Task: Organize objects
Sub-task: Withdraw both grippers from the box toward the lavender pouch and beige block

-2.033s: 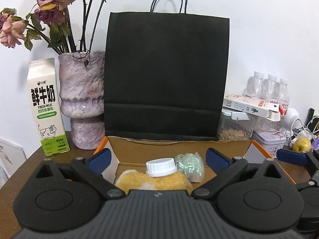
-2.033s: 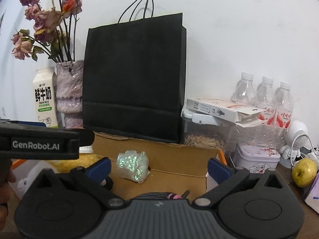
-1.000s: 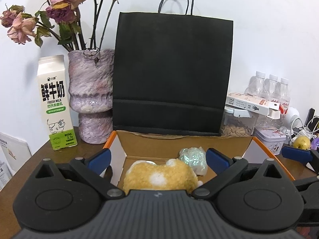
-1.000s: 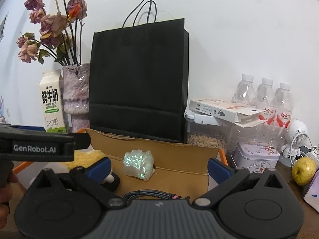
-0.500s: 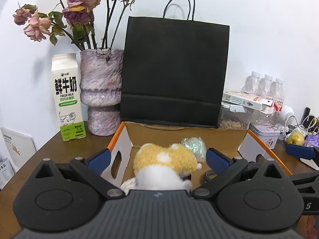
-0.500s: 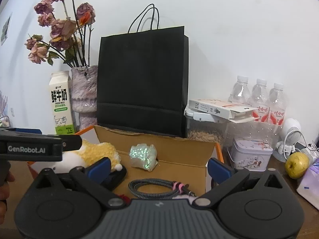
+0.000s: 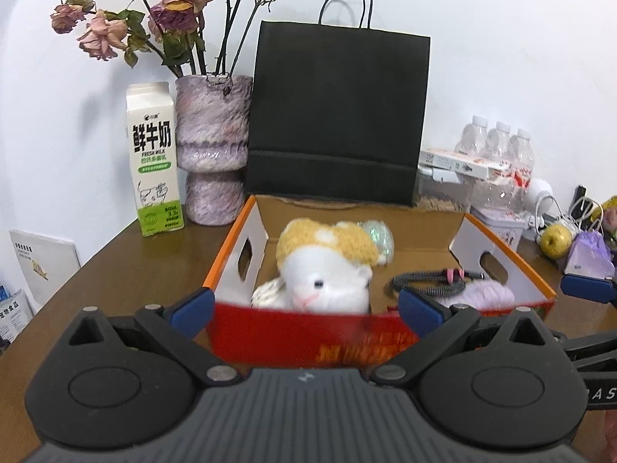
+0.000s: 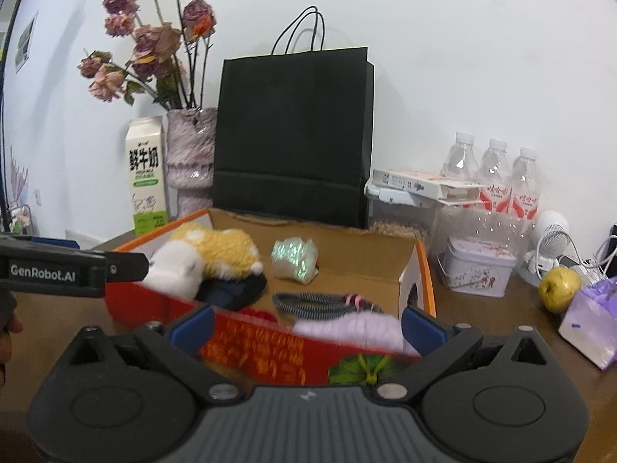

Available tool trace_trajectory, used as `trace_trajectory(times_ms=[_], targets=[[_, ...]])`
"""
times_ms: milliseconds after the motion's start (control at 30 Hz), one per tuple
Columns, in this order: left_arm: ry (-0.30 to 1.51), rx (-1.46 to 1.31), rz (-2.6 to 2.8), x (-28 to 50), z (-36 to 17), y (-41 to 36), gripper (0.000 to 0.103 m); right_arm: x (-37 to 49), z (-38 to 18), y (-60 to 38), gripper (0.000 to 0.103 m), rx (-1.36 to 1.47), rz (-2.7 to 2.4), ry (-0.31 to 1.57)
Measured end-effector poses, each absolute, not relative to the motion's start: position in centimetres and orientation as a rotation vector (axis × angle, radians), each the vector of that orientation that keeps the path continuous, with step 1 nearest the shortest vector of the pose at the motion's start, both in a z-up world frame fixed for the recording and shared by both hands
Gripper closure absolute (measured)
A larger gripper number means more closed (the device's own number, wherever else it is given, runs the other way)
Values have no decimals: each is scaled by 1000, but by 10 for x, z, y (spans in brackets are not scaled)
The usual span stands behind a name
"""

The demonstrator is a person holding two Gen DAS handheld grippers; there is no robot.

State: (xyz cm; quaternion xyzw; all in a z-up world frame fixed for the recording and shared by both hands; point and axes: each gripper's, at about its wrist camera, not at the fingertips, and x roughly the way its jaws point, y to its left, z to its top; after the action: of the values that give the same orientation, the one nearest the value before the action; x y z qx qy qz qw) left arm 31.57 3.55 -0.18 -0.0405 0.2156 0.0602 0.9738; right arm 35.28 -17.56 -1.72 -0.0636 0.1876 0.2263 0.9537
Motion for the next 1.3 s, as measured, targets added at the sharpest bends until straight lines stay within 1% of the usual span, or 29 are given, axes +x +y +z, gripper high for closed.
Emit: trace_trajectory(times_ms=[567, 1300], targets=[[475, -64, 91, 245, -19, 31, 0, 273, -30, -191, 0, -141, 460, 416], [504, -47, 40, 179, -40, 28, 0, 197, -49, -196, 0, -158, 445, 433]])
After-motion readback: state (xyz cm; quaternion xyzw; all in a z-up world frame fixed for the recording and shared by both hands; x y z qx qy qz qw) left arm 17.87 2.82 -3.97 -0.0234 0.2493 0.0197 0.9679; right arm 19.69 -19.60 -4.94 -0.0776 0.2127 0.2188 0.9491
